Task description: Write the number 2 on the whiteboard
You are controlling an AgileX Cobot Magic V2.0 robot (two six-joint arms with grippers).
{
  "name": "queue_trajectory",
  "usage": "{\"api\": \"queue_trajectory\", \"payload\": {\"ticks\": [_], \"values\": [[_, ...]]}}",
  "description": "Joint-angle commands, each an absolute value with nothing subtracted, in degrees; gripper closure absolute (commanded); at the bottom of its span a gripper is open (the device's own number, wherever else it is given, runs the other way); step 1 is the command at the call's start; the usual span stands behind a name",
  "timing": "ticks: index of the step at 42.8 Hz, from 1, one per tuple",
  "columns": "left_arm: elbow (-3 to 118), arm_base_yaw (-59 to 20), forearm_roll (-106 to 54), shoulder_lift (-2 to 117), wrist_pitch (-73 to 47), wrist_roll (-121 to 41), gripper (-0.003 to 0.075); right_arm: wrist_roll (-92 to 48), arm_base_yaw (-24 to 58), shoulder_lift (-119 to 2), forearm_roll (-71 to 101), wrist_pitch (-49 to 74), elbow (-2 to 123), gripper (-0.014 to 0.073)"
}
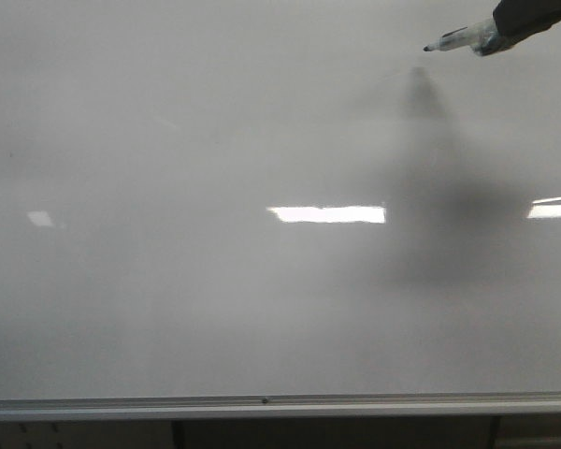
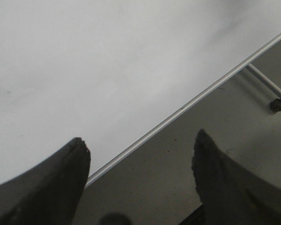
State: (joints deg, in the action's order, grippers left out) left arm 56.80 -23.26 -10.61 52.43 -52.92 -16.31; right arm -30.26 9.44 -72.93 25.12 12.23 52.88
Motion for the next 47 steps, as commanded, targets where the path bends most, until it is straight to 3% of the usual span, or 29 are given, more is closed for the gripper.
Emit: {"api": "queue_trajectory", "payload": {"ticks": [1, 11, 18, 37, 47], "values": [[58.28, -23.11, -11.63, 52.20, -49.27, -15.76, 0.0260, -30.99, 9.22, -73.07, 25.14, 6.86, 55.74, 0.0540], [58.28, -23.11, -11.63, 52.20, -49.27, -15.76, 0.0260, -30.99, 7.30, -74.86, 23.25, 8.31, 56.15, 0.0540], [58.28, -23.11, -11.63, 52.20, -49.27, -15.76, 0.0260, -30.99, 4.68, -74.86, 23.25, 15.76, 56.09, 0.0540], [58.28, -23.11, -11.63, 52.20, -49.27, -15.76, 0.0260, -30.94, 7.66, -79.37, 23.97, 20.49, 56.09, 0.0540], [58.28, -23.11, -11.63, 52.20, -49.27, -15.76, 0.0260, -30.94, 2.40, -78.30, 23.71, 22.95, 56.09, 0.0540]]}}
